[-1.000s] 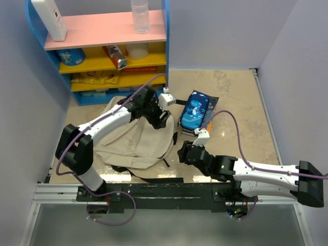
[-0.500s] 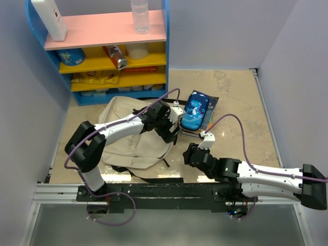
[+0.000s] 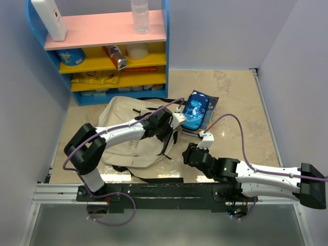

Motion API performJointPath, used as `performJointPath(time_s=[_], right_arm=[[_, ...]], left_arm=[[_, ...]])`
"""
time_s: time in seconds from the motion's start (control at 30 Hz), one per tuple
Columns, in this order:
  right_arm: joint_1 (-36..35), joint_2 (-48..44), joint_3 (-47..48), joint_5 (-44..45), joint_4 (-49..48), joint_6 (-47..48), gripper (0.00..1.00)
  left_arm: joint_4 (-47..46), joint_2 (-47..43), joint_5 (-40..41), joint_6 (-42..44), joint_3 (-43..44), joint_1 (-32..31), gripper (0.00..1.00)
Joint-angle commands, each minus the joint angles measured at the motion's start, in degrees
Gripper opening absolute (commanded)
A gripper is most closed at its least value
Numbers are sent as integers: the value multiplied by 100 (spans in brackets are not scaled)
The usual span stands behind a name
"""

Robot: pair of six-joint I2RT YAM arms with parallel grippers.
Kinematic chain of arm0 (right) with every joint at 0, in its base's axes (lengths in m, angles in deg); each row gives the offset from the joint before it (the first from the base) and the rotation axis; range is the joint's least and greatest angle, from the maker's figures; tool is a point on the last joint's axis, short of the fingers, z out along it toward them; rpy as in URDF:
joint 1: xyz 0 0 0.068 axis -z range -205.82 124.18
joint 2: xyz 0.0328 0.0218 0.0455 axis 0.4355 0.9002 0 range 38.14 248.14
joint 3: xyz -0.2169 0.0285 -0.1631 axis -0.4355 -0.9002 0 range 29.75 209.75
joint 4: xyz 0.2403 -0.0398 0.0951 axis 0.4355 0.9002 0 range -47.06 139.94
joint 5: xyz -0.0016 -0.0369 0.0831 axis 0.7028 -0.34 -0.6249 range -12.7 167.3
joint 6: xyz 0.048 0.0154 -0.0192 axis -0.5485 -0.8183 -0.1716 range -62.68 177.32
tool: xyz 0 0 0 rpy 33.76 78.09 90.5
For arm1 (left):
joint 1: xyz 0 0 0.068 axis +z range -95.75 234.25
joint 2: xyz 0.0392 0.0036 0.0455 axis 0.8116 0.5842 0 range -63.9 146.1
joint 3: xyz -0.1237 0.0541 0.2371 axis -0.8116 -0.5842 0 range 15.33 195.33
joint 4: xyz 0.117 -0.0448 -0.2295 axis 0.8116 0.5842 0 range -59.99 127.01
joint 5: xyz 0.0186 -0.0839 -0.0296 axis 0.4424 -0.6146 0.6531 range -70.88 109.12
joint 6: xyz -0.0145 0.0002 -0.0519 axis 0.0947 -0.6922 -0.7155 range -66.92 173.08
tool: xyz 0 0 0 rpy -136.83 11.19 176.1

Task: Pack the student bag
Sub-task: Unzip the student bag at the center of the board.

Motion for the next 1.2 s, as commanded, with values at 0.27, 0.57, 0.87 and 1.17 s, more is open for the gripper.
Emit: performJointPath(time_s=[0.27,0.57,0.87,1.17], right_arm=[[4,870,380,149,-1401,496,48],[65,1654,909,281,-2315,1015,50],[91,2515,962,-157,-2632,884,41],[12,3271,645,-448,-3248,805,25]], left_arm=[[488,-1262,-324,222,5,24,0],[1191,-1930,-1028,547,-266,24,0],[1455,-2431,-1116,600,-451,33,0],[1570,-2660,-1178,503,-416,60,0]])
